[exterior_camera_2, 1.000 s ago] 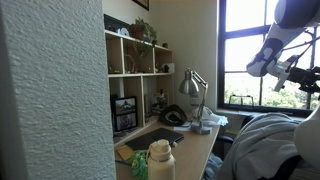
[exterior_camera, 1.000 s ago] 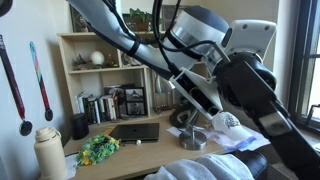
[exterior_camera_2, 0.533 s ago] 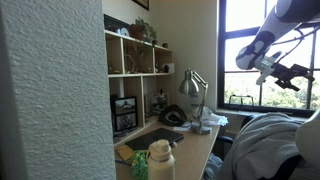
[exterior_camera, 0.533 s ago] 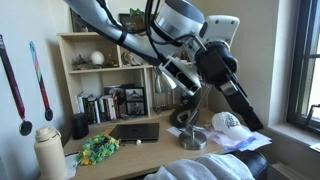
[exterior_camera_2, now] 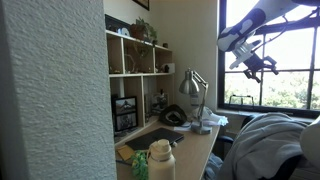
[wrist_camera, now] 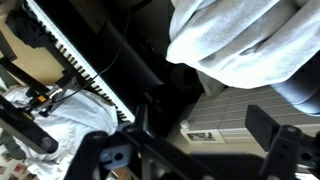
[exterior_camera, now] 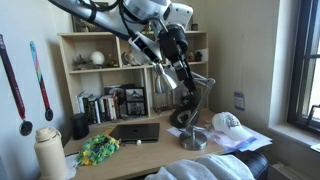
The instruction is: Hang the fleece on the headrest
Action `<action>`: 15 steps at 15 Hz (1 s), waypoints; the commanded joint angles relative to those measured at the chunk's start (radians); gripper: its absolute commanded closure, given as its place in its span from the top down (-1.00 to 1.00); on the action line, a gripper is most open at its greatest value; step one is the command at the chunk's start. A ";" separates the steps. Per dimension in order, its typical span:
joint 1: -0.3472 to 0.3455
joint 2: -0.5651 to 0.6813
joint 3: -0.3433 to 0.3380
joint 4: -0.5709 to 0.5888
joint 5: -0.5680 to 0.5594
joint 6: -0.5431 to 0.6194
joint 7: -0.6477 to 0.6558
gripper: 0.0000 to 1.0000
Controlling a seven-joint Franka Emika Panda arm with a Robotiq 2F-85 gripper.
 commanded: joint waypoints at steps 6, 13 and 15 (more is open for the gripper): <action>0.071 -0.164 0.093 -0.012 0.163 0.087 -0.230 1.00; 0.072 -0.173 0.127 0.007 0.233 0.118 -0.361 1.00; 0.072 -0.175 0.127 0.005 0.234 0.120 -0.373 1.00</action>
